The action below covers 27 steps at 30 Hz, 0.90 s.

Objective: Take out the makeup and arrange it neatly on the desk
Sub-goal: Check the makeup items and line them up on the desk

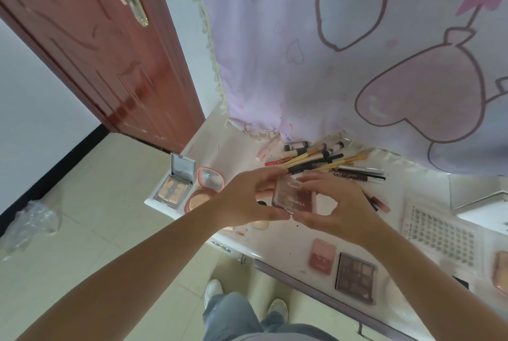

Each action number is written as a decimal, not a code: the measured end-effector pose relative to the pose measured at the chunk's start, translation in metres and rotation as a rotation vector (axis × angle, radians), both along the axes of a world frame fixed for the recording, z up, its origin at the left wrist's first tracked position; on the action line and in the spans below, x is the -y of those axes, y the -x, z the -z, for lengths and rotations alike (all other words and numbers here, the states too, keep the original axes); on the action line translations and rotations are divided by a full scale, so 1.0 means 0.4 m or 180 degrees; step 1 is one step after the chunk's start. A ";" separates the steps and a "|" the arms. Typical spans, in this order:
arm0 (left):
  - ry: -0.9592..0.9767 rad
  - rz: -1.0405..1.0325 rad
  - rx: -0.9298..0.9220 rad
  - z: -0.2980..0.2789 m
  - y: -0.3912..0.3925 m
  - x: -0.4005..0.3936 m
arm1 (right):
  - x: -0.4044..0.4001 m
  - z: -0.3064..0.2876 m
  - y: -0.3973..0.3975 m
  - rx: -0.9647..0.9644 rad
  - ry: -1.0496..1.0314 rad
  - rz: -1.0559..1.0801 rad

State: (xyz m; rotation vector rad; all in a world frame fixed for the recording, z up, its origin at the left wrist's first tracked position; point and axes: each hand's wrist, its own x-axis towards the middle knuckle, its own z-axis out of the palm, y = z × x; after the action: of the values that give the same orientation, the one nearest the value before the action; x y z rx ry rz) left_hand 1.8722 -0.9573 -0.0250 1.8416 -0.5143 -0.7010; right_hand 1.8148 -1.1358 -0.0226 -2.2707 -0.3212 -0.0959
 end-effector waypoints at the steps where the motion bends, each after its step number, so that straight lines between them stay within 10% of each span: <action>1: 0.0059 -0.0025 -0.0043 0.000 0.003 -0.001 | 0.000 0.000 0.002 0.0036 -0.0026 0.0021; 27: -0.0604 -0.0790 -0.1013 0.222 0.156 -0.021 | 0.012 0.216 0.036 -0.2346 -0.1246 0.0629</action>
State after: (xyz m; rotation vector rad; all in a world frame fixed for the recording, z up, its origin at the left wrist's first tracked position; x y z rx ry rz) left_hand 1.8099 -0.9488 -0.1139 1.8794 -0.0108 -0.8740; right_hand 1.8004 -1.1406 -0.1091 -1.7909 0.2900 0.5225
